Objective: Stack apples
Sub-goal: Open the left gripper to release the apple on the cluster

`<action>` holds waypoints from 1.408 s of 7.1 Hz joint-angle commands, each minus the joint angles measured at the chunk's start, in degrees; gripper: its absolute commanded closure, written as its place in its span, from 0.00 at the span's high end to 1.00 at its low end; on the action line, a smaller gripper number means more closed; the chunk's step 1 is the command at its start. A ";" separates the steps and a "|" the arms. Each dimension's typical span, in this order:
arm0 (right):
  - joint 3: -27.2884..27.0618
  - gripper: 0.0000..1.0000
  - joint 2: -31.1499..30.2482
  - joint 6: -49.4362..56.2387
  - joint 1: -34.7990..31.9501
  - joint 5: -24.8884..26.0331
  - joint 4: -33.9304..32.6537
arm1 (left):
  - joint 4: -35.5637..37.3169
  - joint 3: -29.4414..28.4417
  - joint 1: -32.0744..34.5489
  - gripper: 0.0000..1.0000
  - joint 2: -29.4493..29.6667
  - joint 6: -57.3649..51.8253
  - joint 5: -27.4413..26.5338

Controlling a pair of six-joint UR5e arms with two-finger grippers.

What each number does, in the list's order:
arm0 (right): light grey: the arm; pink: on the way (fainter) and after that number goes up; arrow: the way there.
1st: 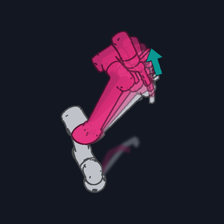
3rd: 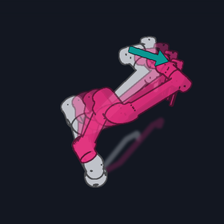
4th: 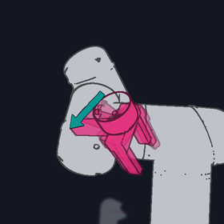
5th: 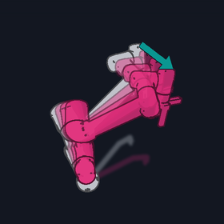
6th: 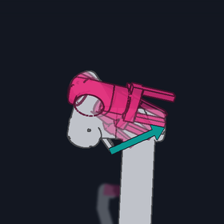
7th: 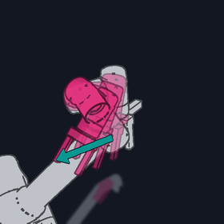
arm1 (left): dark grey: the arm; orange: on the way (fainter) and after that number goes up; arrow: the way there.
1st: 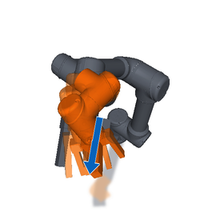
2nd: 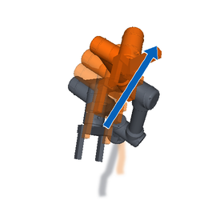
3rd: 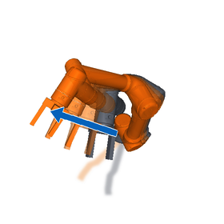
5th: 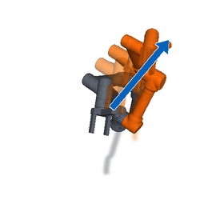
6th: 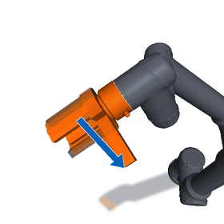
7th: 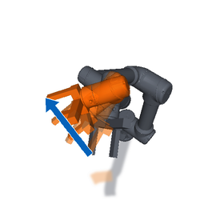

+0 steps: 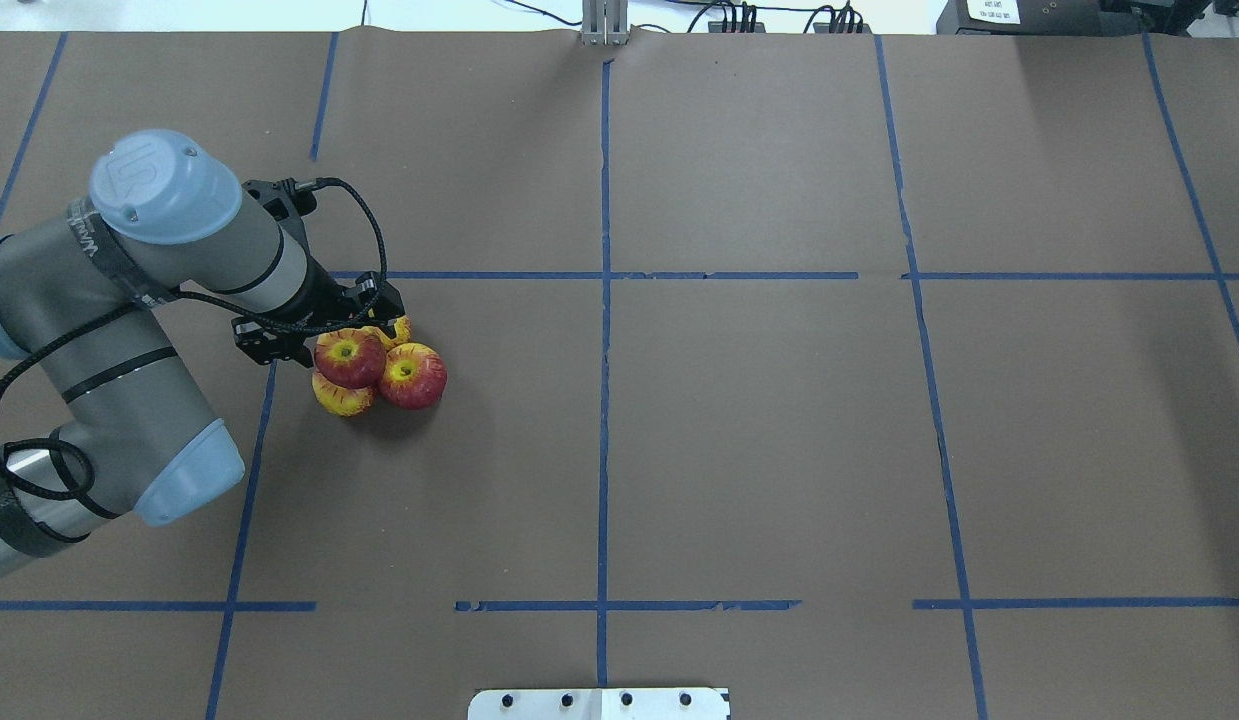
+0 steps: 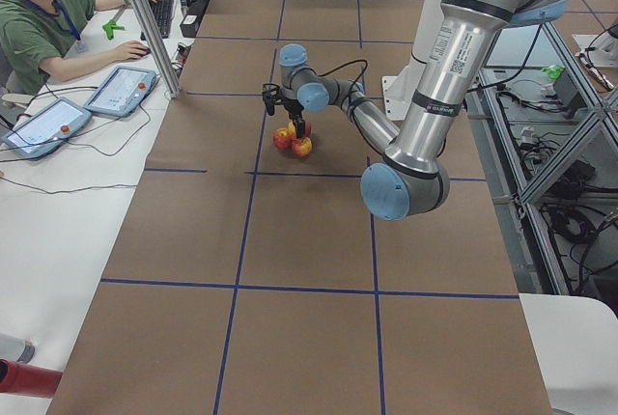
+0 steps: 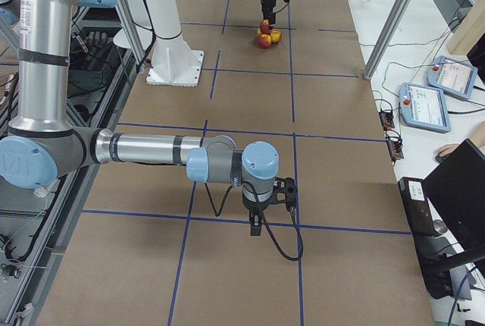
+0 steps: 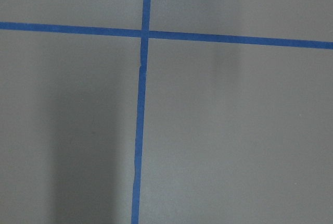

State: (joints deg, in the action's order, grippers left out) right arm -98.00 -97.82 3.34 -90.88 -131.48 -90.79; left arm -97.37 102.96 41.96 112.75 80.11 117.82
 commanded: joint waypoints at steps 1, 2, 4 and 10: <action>0.00 1.00 0.00 0.00 0.00 0.00 0.00 | 0.16 1.45 4.59 0.99 -0.25 -4.31 -0.04; 0.00 1.00 0.00 0.00 0.00 0.00 0.00 | 0.25 4.50 7.75 0.99 -2.17 -9.48 0.04; 0.00 1.00 0.00 0.00 0.00 0.00 0.00 | 0.25 5.94 17.13 0.99 -9.61 -31.98 0.57; 0.00 1.00 0.00 0.00 0.00 0.00 0.00 | 0.59 -1.00 43.46 1.00 -30.21 -86.43 13.76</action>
State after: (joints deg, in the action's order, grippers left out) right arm -98.00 -97.82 3.34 -90.88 -131.48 -90.79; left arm -96.95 103.07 83.16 85.19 -2.43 129.55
